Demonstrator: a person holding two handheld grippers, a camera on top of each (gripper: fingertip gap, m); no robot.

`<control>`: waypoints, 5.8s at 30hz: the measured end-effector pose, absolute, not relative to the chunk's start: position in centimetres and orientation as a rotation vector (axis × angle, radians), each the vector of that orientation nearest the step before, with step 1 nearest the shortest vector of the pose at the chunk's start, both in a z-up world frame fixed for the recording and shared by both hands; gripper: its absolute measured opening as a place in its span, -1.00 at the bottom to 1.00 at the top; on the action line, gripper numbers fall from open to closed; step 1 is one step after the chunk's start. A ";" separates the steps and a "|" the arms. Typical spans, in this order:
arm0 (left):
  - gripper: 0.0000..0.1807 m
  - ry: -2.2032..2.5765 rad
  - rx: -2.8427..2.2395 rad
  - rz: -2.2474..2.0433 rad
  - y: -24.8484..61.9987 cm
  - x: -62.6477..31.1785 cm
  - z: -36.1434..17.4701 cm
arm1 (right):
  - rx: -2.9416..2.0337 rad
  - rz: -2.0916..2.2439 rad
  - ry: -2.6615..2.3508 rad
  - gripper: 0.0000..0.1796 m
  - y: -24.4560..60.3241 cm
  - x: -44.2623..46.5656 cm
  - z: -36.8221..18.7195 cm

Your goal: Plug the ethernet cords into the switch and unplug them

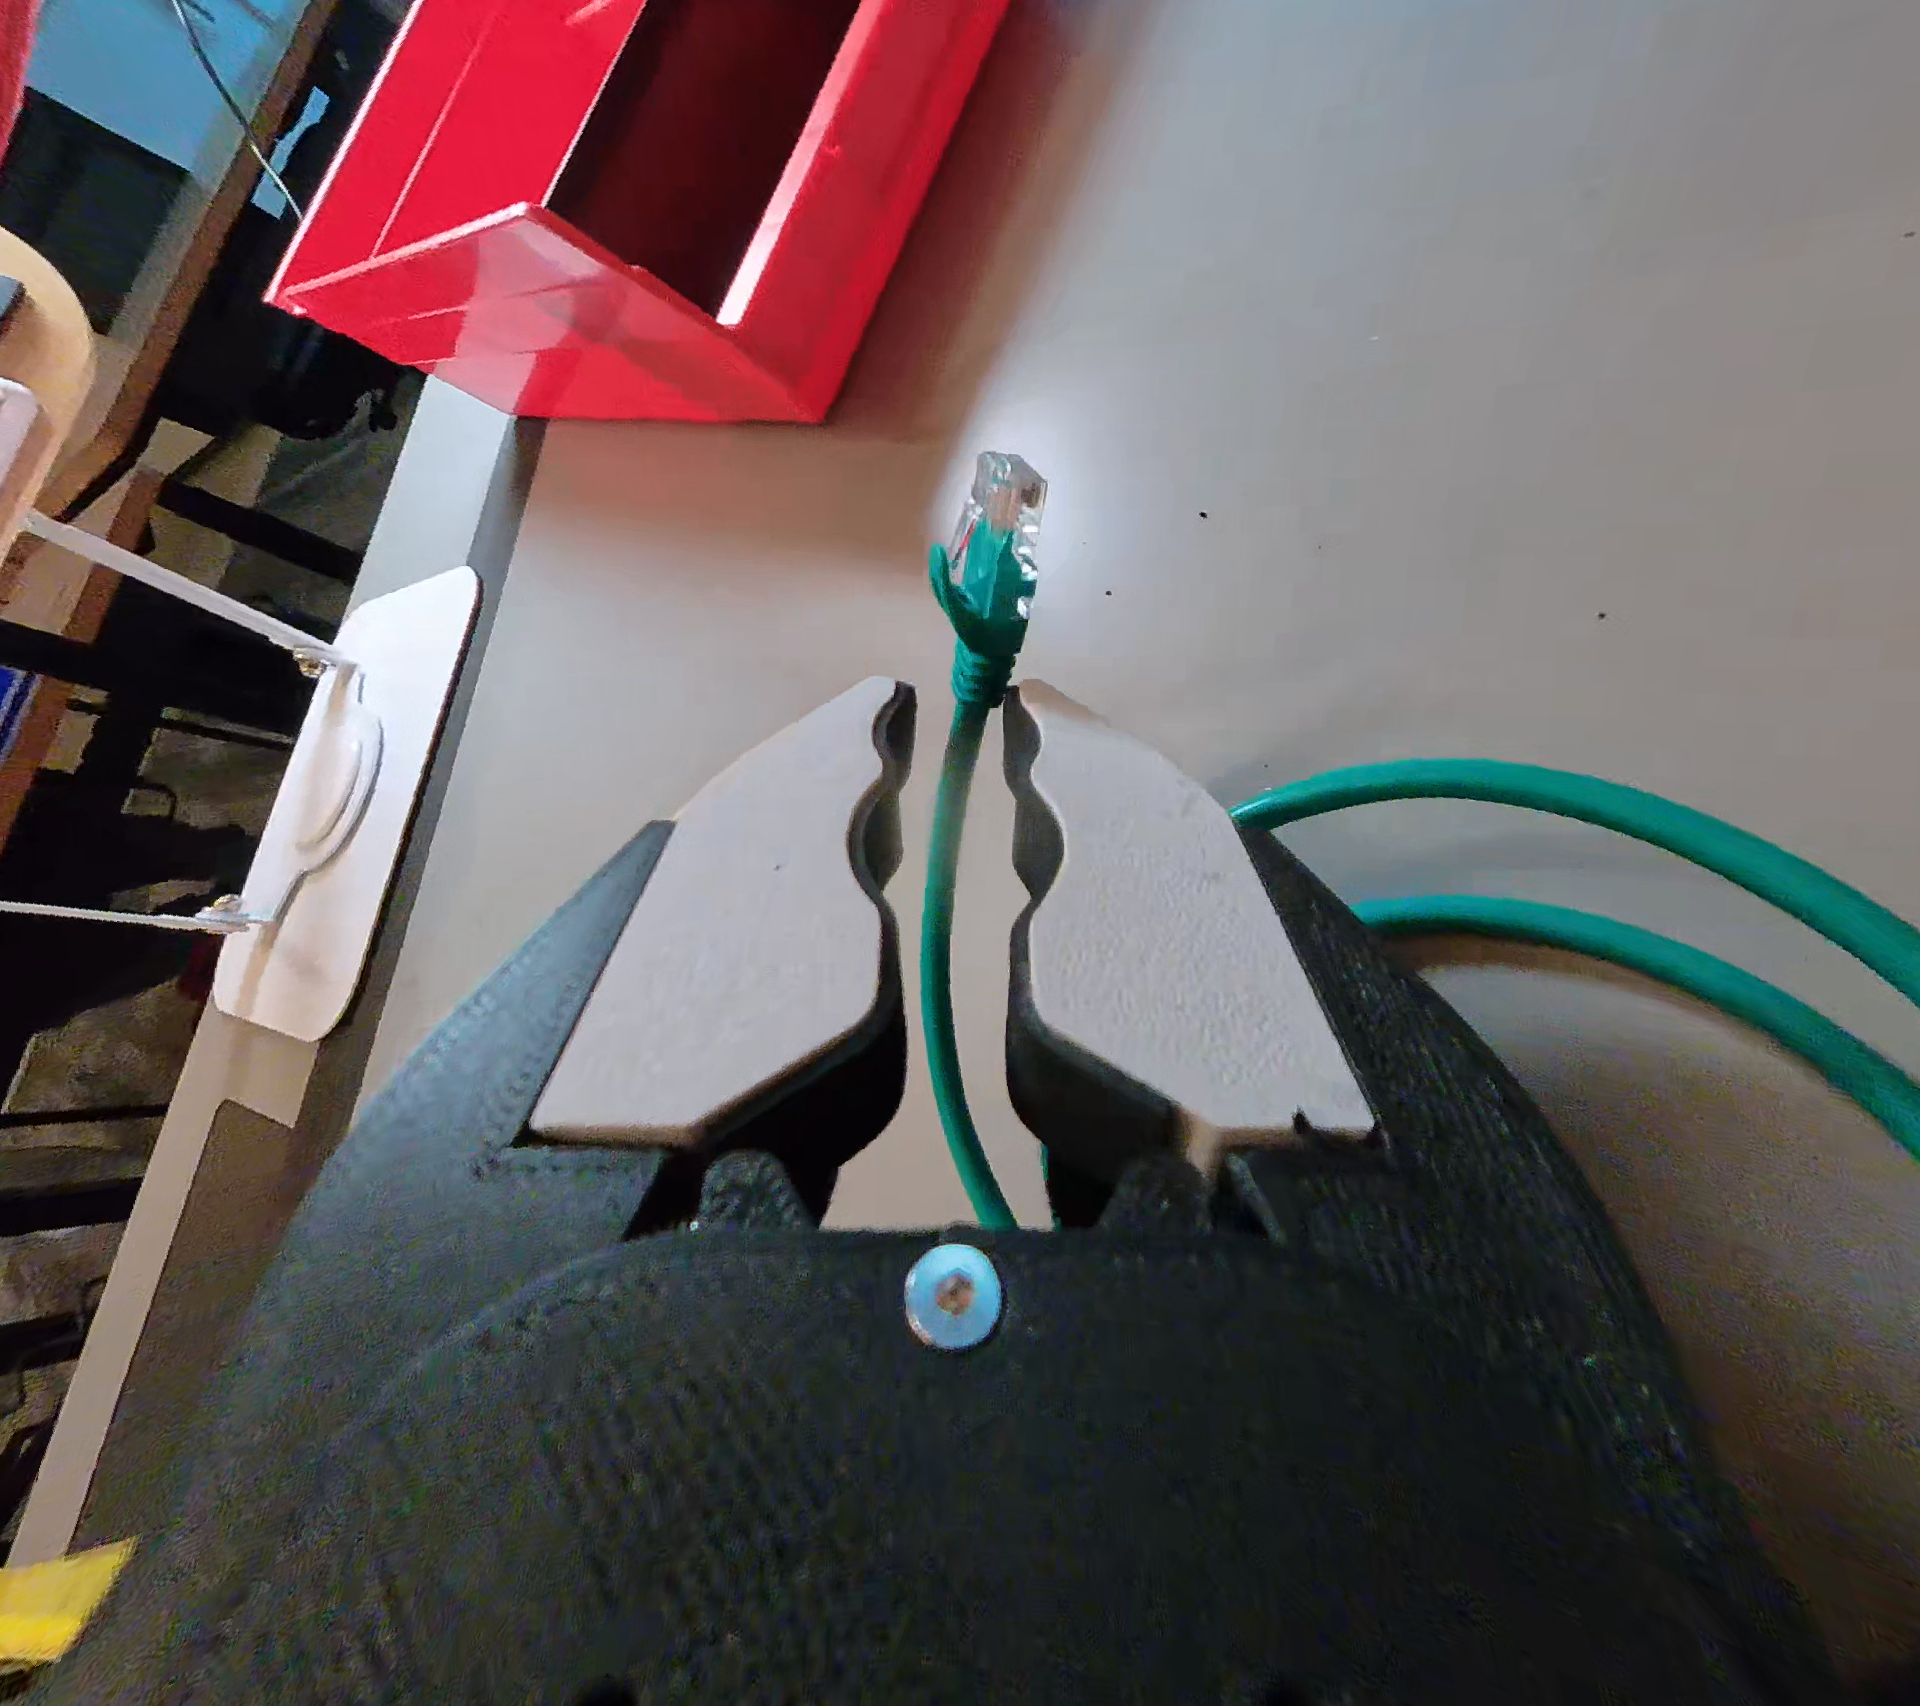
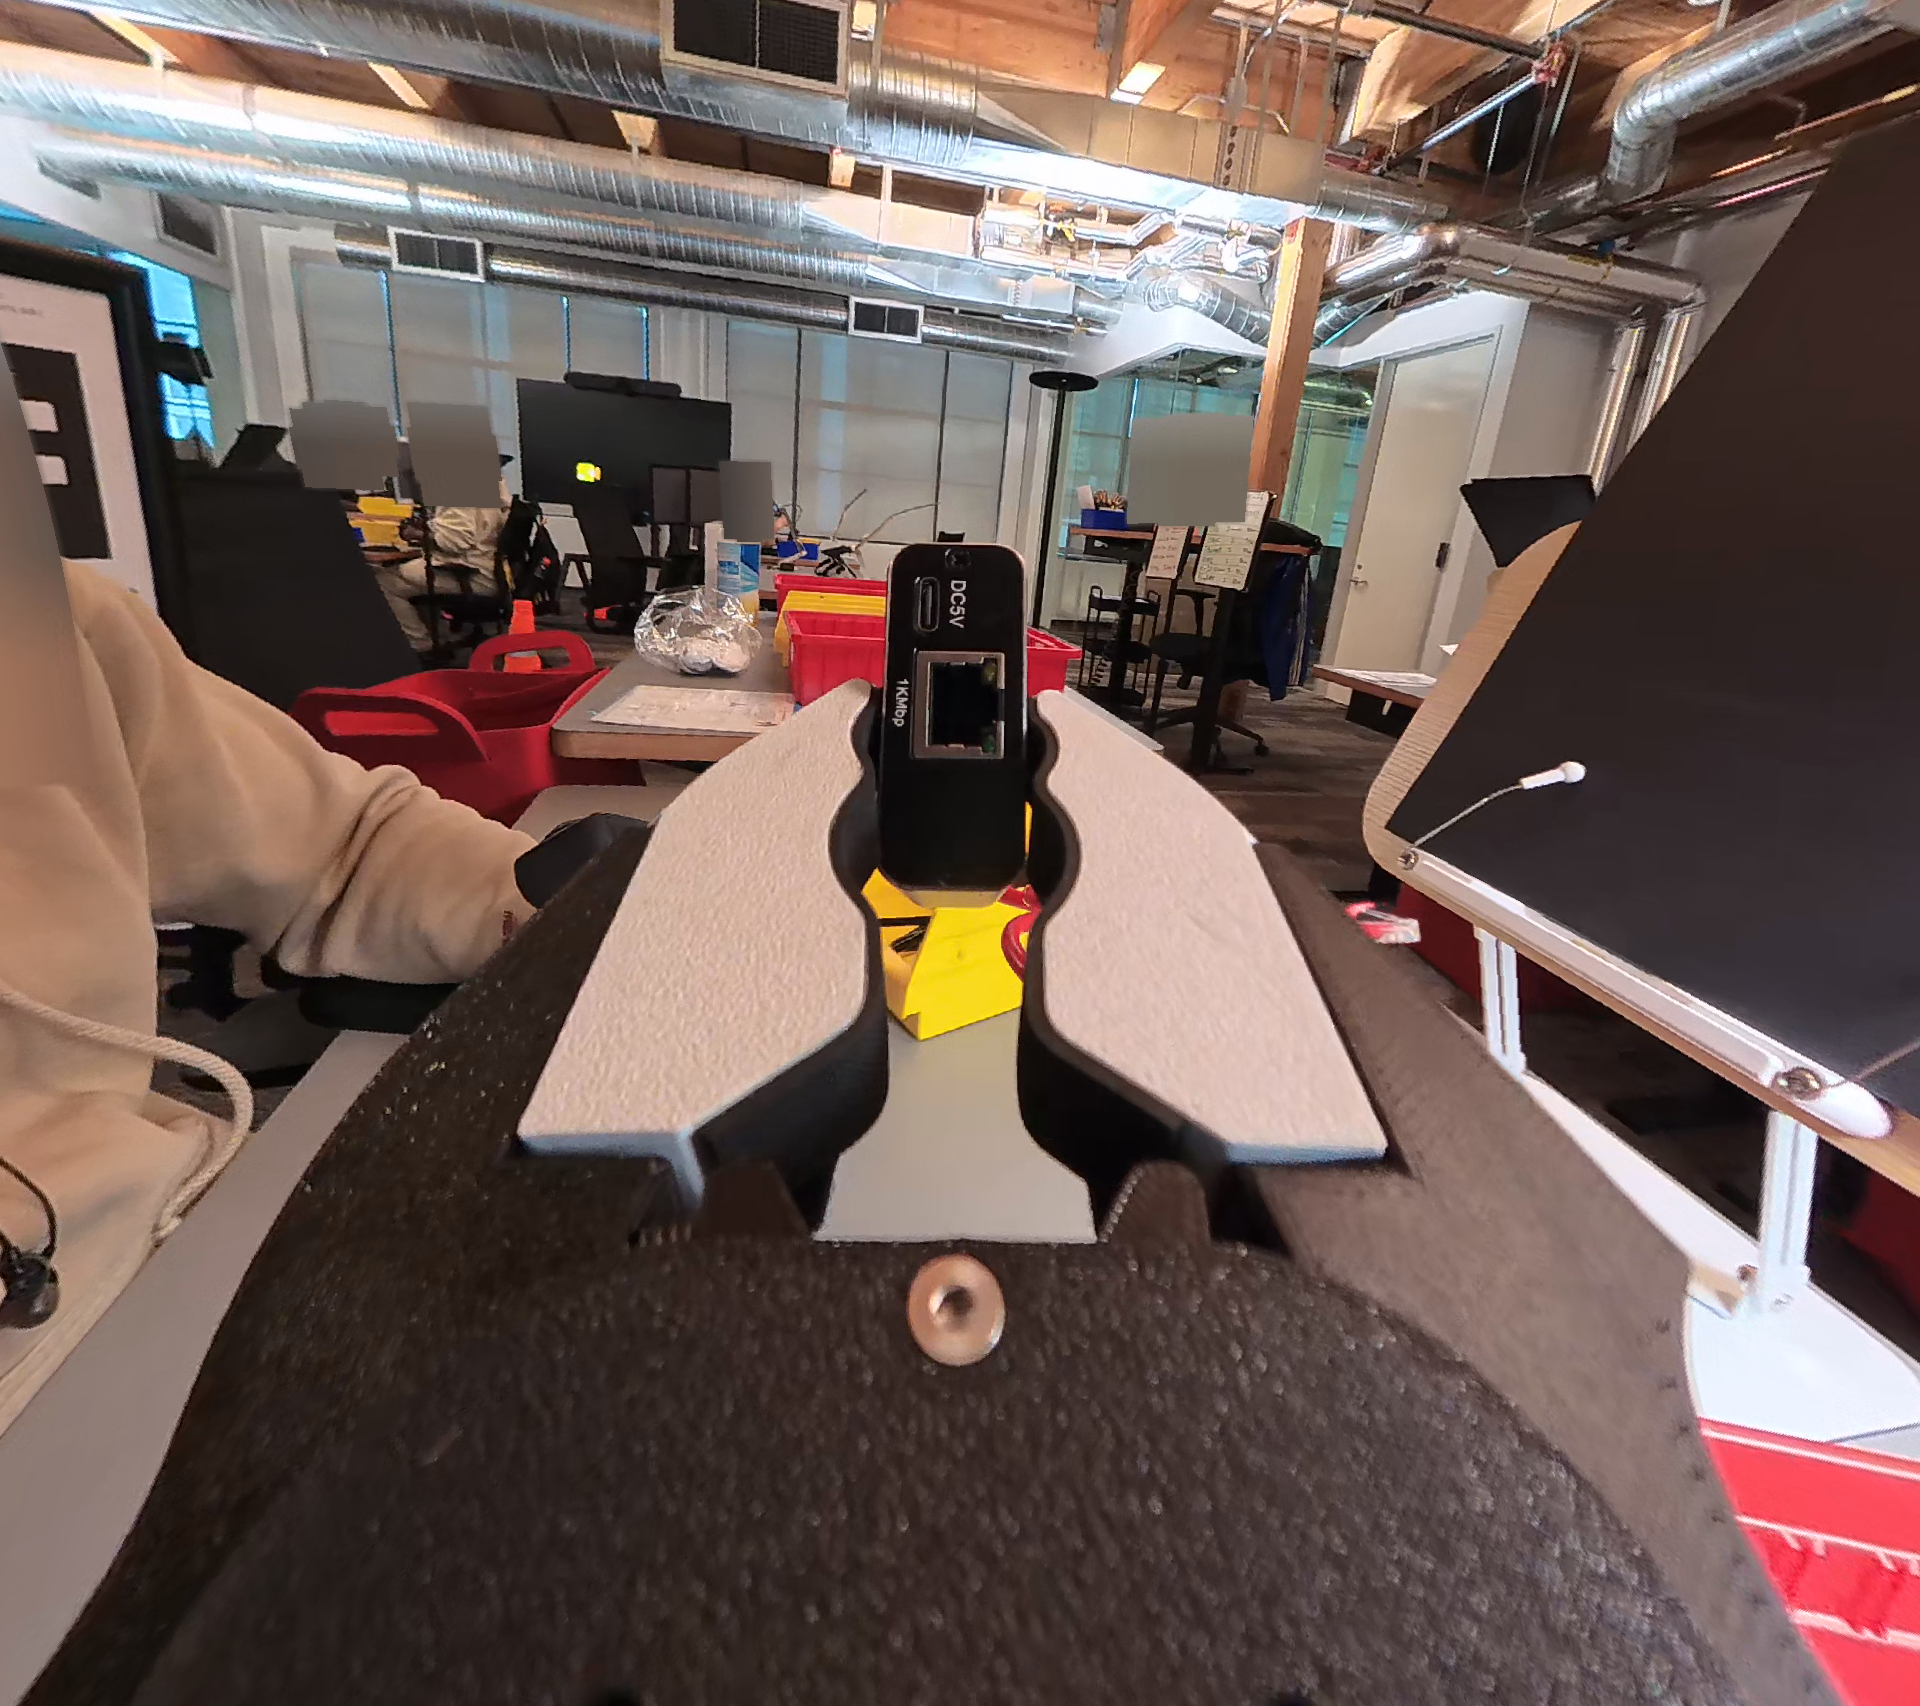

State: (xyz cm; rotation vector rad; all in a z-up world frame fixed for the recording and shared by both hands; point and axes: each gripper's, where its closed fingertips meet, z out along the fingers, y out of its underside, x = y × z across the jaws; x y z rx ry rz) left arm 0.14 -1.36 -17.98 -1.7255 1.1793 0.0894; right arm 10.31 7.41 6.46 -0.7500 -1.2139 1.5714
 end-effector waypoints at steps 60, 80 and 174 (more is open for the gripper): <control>-0.92 0.971 -2.286 -1.307 -4.9 4.1 -14.7 | -1.438 1.918 -1.975 -0.73 -0.8 3.1 -9.2; -0.93 1.048 -2.192 -1.197 -4.8 4.6 -14.1 | -1.423 1.799 -2.069 -0.73 -1.2 4.1 -9.4; -0.93 0.964 -2.031 -1.160 -5.2 1.7 -8.9 | -1.193 1.738 -1.951 -0.71 -2.5 2.5 -6.1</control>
